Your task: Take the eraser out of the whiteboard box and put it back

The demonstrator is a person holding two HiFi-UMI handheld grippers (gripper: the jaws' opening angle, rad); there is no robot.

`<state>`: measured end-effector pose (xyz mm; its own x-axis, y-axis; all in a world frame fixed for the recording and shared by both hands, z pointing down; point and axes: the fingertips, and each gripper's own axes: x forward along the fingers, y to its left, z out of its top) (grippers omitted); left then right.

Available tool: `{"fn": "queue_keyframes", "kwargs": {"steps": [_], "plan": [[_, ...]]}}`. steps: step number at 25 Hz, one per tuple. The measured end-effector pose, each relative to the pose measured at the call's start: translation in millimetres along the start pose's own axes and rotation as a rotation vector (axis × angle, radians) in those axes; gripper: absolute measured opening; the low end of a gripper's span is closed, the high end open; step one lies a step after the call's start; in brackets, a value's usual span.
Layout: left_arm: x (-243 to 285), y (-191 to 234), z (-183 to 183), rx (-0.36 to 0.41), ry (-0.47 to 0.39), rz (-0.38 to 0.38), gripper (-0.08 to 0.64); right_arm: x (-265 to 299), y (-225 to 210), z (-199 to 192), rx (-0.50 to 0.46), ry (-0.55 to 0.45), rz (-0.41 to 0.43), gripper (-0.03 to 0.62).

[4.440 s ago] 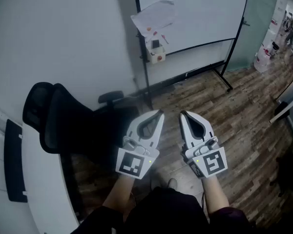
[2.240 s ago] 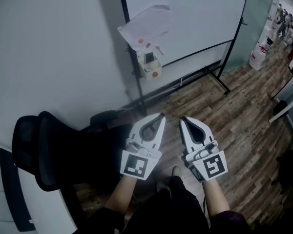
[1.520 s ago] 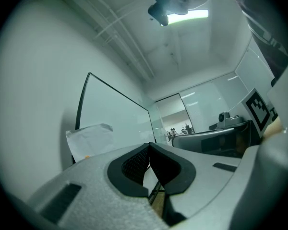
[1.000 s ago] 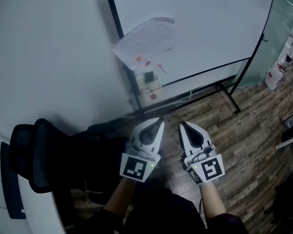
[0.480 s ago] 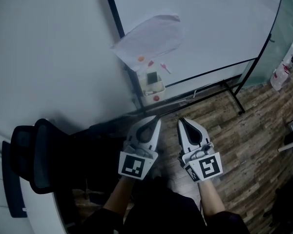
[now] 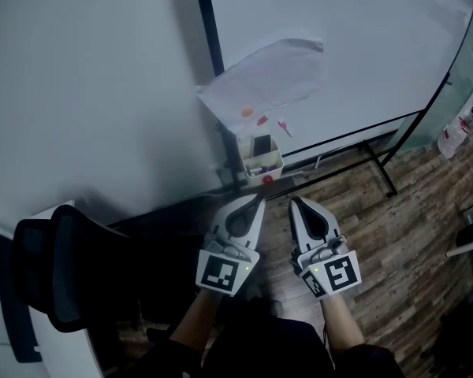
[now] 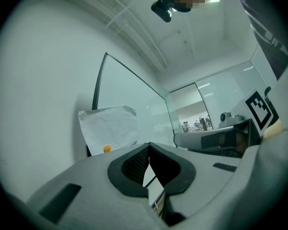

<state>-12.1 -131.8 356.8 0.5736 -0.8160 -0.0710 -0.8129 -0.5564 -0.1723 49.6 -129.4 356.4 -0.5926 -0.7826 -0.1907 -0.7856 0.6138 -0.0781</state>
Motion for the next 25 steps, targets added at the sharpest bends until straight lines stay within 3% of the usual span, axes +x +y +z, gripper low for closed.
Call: {"fn": "queue_keyframes", "kwargs": {"steps": [12,25], "plan": [[31.5,53.9,-29.1,-0.032,-0.003,0.020,0.005,64.3,-15.6,-26.7,-0.017,0.057,-0.039,0.003],[77.8,93.6,-90.0,-0.097,0.073,0.120,0.005,119.1,-54.8,-89.0,0.054,0.147,-0.014,0.003]]}}
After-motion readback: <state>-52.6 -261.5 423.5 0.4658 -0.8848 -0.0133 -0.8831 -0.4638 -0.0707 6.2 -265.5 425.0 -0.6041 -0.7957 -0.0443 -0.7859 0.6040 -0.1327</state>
